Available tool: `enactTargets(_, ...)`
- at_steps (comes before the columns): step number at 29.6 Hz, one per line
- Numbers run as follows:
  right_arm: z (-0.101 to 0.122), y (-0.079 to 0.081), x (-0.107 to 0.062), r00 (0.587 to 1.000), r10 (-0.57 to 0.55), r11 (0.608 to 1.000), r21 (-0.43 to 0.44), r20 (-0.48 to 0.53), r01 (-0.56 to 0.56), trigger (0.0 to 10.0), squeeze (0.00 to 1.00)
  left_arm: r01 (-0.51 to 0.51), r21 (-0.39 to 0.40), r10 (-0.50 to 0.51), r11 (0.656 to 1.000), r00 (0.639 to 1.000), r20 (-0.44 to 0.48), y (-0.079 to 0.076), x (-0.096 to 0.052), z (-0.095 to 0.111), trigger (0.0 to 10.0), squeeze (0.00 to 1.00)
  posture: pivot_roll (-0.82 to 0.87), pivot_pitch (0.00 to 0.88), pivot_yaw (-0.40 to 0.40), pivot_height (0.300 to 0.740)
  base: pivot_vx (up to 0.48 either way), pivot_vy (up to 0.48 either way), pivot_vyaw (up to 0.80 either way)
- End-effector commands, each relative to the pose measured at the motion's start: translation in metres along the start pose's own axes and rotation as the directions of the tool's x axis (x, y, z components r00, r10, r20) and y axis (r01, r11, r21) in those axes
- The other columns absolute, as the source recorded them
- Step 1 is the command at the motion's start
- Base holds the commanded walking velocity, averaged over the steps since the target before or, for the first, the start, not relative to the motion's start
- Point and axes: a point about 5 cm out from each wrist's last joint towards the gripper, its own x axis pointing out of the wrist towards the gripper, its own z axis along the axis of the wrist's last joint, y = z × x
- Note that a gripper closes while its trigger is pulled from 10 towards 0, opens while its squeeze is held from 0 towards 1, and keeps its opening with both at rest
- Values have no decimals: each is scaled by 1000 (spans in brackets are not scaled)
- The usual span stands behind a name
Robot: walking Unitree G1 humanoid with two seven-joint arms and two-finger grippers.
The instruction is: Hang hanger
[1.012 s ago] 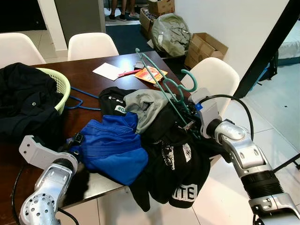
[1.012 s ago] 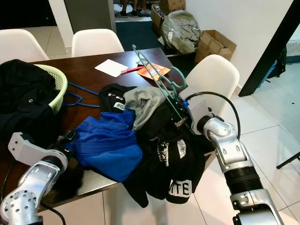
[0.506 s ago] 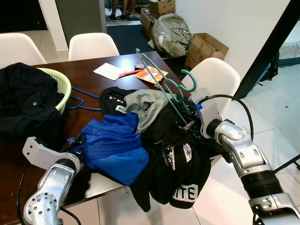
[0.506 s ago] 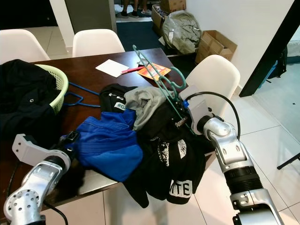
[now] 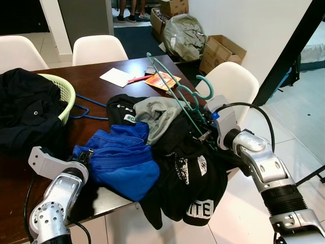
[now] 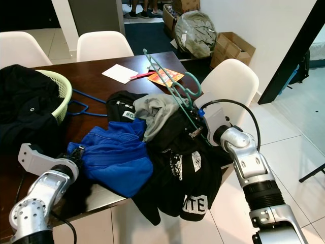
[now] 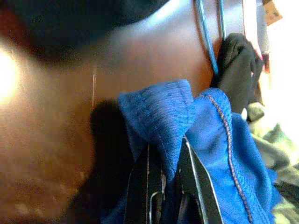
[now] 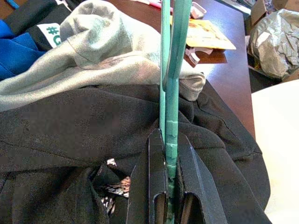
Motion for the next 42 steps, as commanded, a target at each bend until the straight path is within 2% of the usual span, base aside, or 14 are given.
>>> enactTargets(1,0,0,0,1000,-3,1000,-9,-1,3,10000,0,-14,65,11,998,999,36,2,0,8,0,0,27,100,-34,740,0,0,0)
enactTargets(7,0,4,2,1000,2,1000,-3,1,-2,10000,0,169,383,-204,908,977,54,-41,-7,28,0,0,32,92,-35,740,0,0,0)
enactTargets(10,1,6,3,1000,9,1000,12,8,-10,10000,0,338,581,-374,740,925,-61,-73,-18,27,0,0,33,92,-34,740,0,0,0)
enactTargets(11,2,7,4,1000,15,999,31,17,-15,10000,0,503,744,-497,441,827,-264,-103,-37,19,0,0,40,91,-34,740,0,0,0)
enactTargets(13,2,7,4,1000,15,999,31,17,-15,10000,0,503,744,-497,441,827,-264,-103,-37,19,0,0,40,91,-34,740,0,0,0)
enactTargets(14,3,8,6,999,18,998,55,29,-19,10000,0,647,751,-584,132,663,-469,-131,-64,22,0,0,49,88,-28,740,0,0,0)
enactTargets(16,3,8,6,999,18,998,55,29,-19,10000,0,647,751,-584,132,663,-469,-131,-64,22,0,0,49,88,-28,740,0,0,0)
enactTargets(17,5,8,7,999,17,997,79,42,-20,10000,0,716,695,-629,-67,510,-586,-158,-88,31,706,0,55,85,-23,740,0,0,0)
enactTargets(18,5,8,7,999,17,997,79,42,-20,10000,0,716,695,-629,-67,510,-586,-158,-88,31,706,0,55,85,-23,740,0,0,0)
enactTargets(20,7,8,7,998,13,994,112,59,-20,10000,0,730,651,-660,-206,388,-644,-180,-109,40,3961,0,63,83,-18,740,0,0,0)
enactTargets(21,8,8,8,997,10,989,148,78,-21,10000,0,731,604,-679,-318,269,-683,-195,-129,45,10000,0,65,80,-11,740,0,0,0)
enactTargets(23,10,9,7,995,5,982,189,98,-23,10000,0,738,556,-685,-382,178,-707,-203,-144,43,10000,0,65,79,-6,740,0,0,0)
enactTargets(29,12,12,7,992,-5,969,246,125,-26,10000,0,698,559,-689,-448,128,-713,-203,-150,37,10000,0,60,79,-2,740,0,0,0)
enactTargets(42,41,-4,11,946,-186,864,503,267,28,10000,0,615,740,-837,-270,231,-497,-223,-115,42,10000,0,57,75,-5,740,0,0,-62)
